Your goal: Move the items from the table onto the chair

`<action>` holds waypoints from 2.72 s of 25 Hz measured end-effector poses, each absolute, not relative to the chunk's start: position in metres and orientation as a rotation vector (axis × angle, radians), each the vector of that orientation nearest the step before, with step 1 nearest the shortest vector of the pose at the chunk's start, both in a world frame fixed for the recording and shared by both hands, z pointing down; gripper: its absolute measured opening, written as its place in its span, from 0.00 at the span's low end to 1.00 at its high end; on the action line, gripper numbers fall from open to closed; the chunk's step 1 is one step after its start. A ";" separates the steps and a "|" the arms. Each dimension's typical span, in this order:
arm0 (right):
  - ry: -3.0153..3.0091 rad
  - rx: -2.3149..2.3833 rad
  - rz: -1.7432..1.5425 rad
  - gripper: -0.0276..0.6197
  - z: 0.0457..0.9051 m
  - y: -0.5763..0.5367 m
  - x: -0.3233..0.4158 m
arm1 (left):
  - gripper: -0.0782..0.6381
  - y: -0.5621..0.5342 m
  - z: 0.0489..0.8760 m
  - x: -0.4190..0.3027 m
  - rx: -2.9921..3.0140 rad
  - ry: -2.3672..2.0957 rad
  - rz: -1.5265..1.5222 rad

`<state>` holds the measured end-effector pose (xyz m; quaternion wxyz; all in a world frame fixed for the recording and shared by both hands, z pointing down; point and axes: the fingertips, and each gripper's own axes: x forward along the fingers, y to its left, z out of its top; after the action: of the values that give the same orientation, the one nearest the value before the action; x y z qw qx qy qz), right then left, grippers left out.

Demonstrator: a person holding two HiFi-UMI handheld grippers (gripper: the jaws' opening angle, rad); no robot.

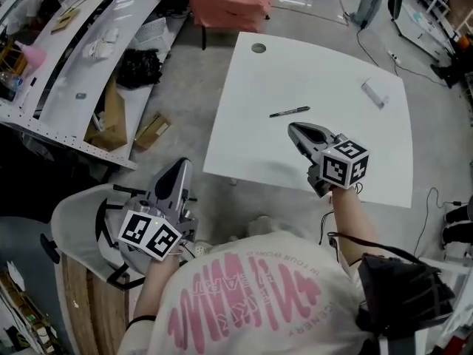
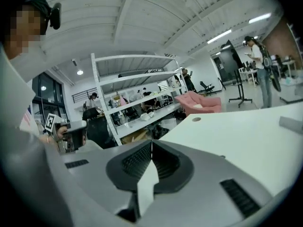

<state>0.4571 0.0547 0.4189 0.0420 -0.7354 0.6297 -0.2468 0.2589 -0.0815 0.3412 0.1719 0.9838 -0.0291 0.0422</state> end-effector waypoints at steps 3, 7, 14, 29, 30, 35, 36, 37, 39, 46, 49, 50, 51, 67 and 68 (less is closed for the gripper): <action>1.988 -2.343 -0.786 0.06 0.435 0.074 0.487 | 0.12 -0.070 0.347 0.275 2.805 -0.140 0.115; 2.184 -2.429 -0.790 0.06 0.453 0.085 0.512 | 0.12 -0.063 0.359 0.287 2.765 -0.261 0.105; 2.602 -2.480 -0.852 0.07 0.487 0.065 0.521 | 0.12 -0.052 0.375 0.304 2.758 -0.275 0.231; 2.935 -2.466 -1.090 0.29 0.542 0.035 0.558 | 0.12 -0.043 0.388 0.304 2.731 -0.325 0.347; 2.954 -2.444 -1.112 0.29 0.544 0.034 0.561 | 0.12 -0.044 0.389 0.302 2.727 -0.338 0.348; 3.060 -2.307 -1.219 0.29 0.558 0.037 0.564 | 0.12 -0.046 0.390 0.291 2.716 -0.404 0.345; 3.071 -2.260 -1.229 0.29 0.557 0.037 0.560 | 0.12 -0.047 0.390 0.289 2.714 -0.412 0.342; 3.076 -2.224 -1.236 0.29 0.555 0.036 0.555 | 0.12 -0.049 0.391 0.287 2.713 -0.417 0.339; 3.087 -2.196 -1.240 0.25 0.555 0.035 0.549 | 0.12 -0.051 0.392 0.282 2.712 -0.423 0.336; 3.105 -2.235 -1.249 0.13 0.558 0.040 0.545 | 0.12 -0.052 0.393 0.278 2.723 -0.448 0.312; 3.068 -2.259 -1.217 0.13 0.549 0.040 0.540 | 0.12 -0.053 0.390 0.276 2.725 -0.453 0.290; 3.063 -2.279 -1.194 0.13 0.544 0.040 0.538 | 0.12 -0.053 0.389 0.275 2.724 -0.453 0.283; 3.066 -2.282 -1.161 0.13 0.537 0.038 0.533 | 0.12 -0.054 0.389 0.274 2.722 -0.454 0.276; 3.135 -1.679 -0.834 0.13 0.446 -0.032 0.288 | 0.12 -0.074 0.372 0.148 2.699 -0.571 0.220; 3.161 -1.625 -0.823 0.13 0.442 -0.037 0.267 | 0.12 -0.079 0.371 0.131 2.689 -0.600 0.222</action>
<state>0.2666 -0.0372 0.4422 -0.2508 -0.4313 0.8387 -0.2183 0.1309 -0.0792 0.3705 0.1877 0.9556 -0.2132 0.0788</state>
